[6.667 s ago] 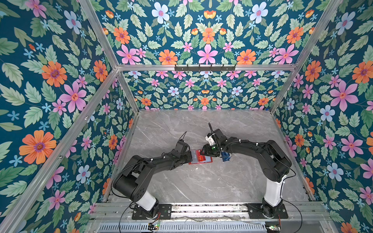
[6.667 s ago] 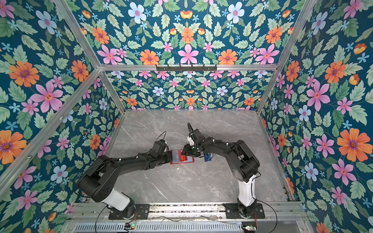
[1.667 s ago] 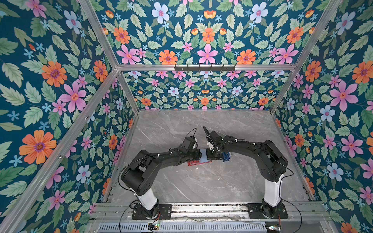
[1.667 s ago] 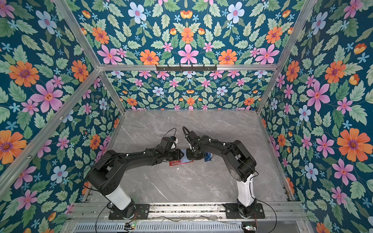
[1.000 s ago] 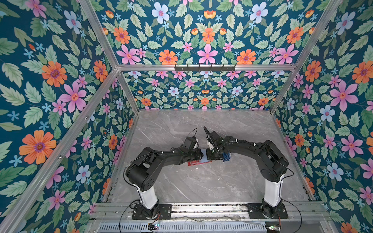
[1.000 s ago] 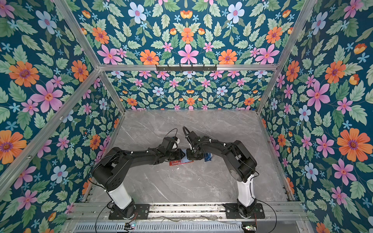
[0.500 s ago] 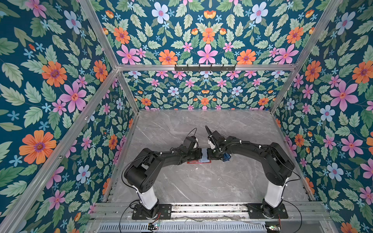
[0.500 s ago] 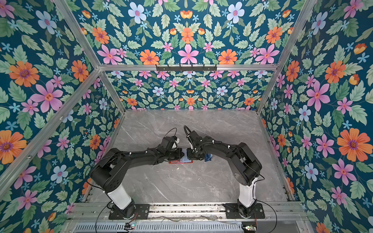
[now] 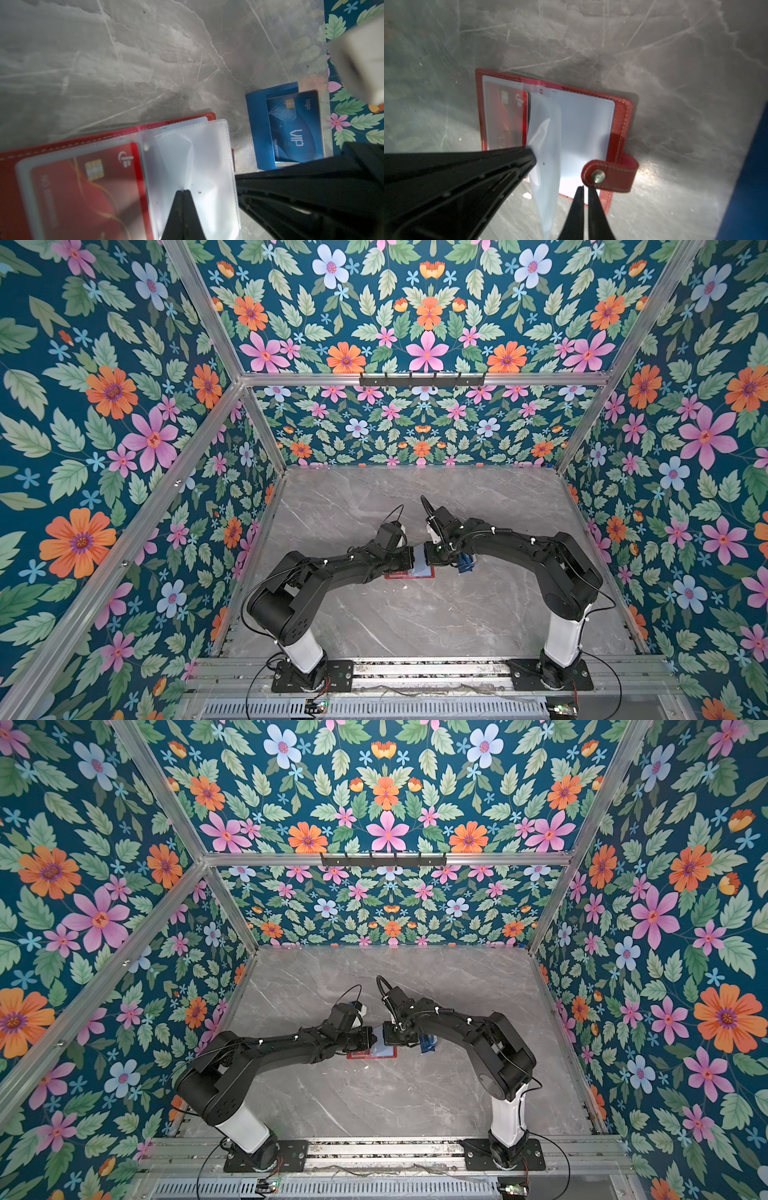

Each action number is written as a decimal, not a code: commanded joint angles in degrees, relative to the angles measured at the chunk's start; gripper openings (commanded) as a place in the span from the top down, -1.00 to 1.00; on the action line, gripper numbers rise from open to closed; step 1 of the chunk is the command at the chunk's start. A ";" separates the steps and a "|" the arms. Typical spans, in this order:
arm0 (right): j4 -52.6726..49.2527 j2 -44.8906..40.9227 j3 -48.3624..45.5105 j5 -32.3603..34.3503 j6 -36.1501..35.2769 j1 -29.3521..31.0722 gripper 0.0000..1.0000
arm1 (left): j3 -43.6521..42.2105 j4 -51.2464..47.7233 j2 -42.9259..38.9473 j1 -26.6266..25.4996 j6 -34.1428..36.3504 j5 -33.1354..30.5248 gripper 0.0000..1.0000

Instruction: Put the credit cards into the card holder

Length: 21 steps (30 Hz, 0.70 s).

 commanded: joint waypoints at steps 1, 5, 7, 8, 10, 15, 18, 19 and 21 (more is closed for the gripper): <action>-0.32 1.50 1.42 -1.93 0.58 0.10 0.74 | -0.05 0.07 -0.26 -0.01 0.20 -0.01 1.00; 1.67 2.58 2.13 -4.81 0.64 0.20 0.53 | -0.82 0.43 -1.51 -0.30 0.26 -1.00 0.91; 2.42 2.91 2.33 -5.66 0.66 0.16 0.47 | -1.69 0.45 -3.23 -0.42 0.45 -2.53 0.69; 2.93 3.03 2.31 -6.14 0.75 0.17 0.45 | -2.13 0.29 -4.21 -0.48 0.55 -3.54 0.55; 4.33 3.23 2.24 -7.81 0.75 0.14 0.42 | -2.90 -0.66 -6.30 -0.41 0.71 -5.78 0.46; 7.02 4.27 2.40 -11.14 0.84 0.37 0.32 | -3.74 -6.17 -12.32 -0.82 1.06 -14.30 0.44; 7.92 5.24 2.93 -12.81 0.83 0.50 0.33 | -4.47 -8.18 -15.70 -0.94 1.62 -17.19 0.45; 8.28 5.52 2.99 -13.41 0.99 0.54 0.34 | -4.78 -8.48 -16.55 -0.94 1.82 -17.65 0.46; 9.19 6.10 3.19 -14.51 1.39 0.68 0.38 | -5.42 -8.86 -18.07 -0.97 2.13 -18.27 0.48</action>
